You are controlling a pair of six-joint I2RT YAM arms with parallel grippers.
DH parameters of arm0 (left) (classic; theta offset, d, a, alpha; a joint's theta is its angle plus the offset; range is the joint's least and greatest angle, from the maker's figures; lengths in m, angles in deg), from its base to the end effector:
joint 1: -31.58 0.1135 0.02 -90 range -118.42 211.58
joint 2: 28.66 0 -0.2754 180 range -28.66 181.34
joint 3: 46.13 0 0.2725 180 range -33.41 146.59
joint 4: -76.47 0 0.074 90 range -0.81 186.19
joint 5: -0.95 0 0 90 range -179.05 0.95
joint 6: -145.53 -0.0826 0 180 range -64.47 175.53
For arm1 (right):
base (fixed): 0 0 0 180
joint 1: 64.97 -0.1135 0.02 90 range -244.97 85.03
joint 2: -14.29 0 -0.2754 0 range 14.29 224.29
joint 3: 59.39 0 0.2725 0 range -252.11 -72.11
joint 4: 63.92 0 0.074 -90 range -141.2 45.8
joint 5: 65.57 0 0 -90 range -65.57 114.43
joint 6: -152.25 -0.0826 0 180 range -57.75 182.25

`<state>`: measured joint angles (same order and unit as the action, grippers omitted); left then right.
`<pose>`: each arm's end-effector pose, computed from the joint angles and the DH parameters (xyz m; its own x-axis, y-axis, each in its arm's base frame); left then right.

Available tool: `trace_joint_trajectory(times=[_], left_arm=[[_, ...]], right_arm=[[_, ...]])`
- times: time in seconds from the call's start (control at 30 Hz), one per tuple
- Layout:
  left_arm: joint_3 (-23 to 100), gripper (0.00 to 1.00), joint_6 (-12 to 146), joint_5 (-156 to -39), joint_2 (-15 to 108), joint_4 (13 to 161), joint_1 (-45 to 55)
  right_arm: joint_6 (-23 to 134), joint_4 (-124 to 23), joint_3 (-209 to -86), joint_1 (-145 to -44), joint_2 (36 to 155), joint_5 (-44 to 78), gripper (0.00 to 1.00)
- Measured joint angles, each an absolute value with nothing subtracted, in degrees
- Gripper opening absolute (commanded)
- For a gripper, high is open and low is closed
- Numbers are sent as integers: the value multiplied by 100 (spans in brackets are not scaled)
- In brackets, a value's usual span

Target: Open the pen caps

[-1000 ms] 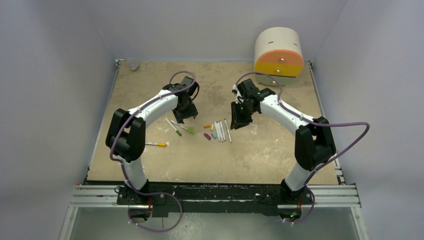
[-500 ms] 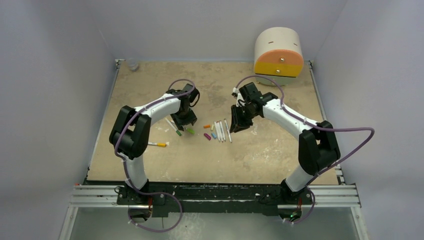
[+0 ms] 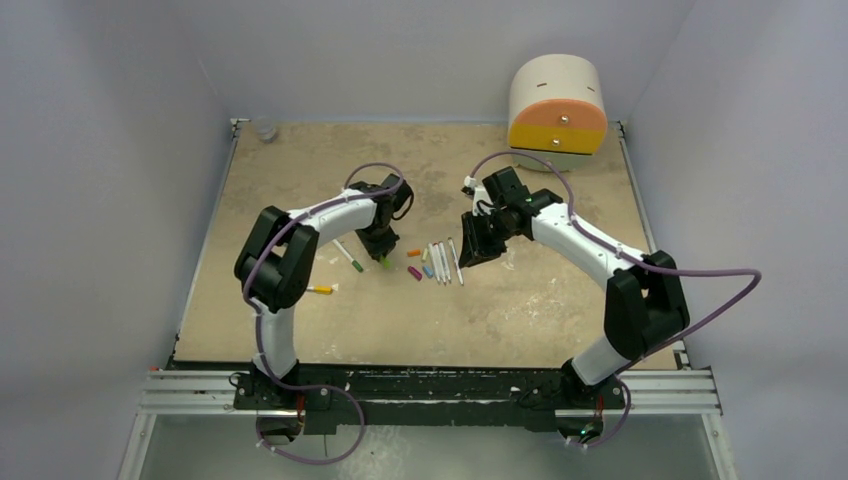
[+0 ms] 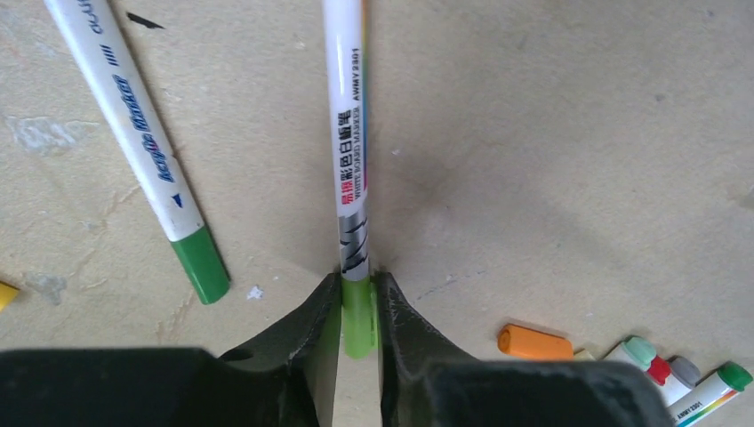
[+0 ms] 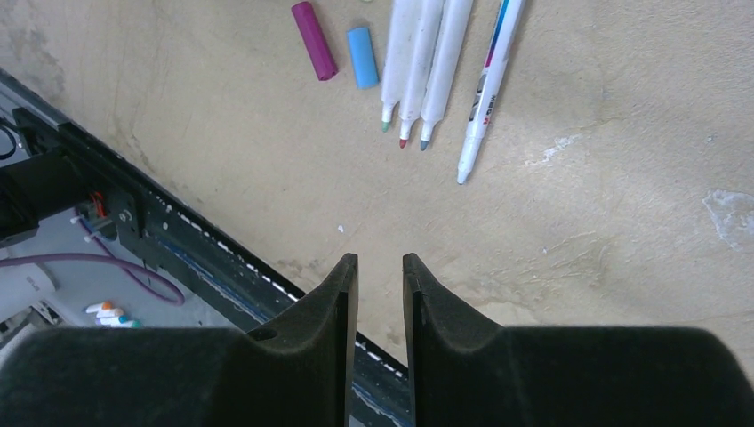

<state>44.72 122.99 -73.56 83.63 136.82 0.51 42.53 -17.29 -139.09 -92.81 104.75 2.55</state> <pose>0.3540 -0.1876 0.1167 -0.7541 -0.5847 -0.2989 -0.6049 0.7957 -0.0306 0.3138 0.2005 0.2111 -0.9073 -0.1251 -0.4014 -0.3238 0.8169 0.4773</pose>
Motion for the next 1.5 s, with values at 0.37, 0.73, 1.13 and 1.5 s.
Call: trace_joint_trajectory(times=[0.37, 0.73, 1.13, 1.5], left_arm=[[4883, 0, 12496, -7007, 8487, 14196, -461], [5060, 0, 11691, -7772, 6798, 14362, -448], [3917, 0, 11044, -10414, 4175, 12911, -255], [2846, 0, 11519, -11804, 3550, 11477, -255]], right_arm=[[4537, -1694, -13770, -9281, 10199, 42, 27], [4369, -1336, -14178, -9276, 10127, -65, 38], [2605, -1766, -14823, -9226, 10171, -1179, 91], [-204, -4975, -13643, -9222, 9050, -1756, 74]])
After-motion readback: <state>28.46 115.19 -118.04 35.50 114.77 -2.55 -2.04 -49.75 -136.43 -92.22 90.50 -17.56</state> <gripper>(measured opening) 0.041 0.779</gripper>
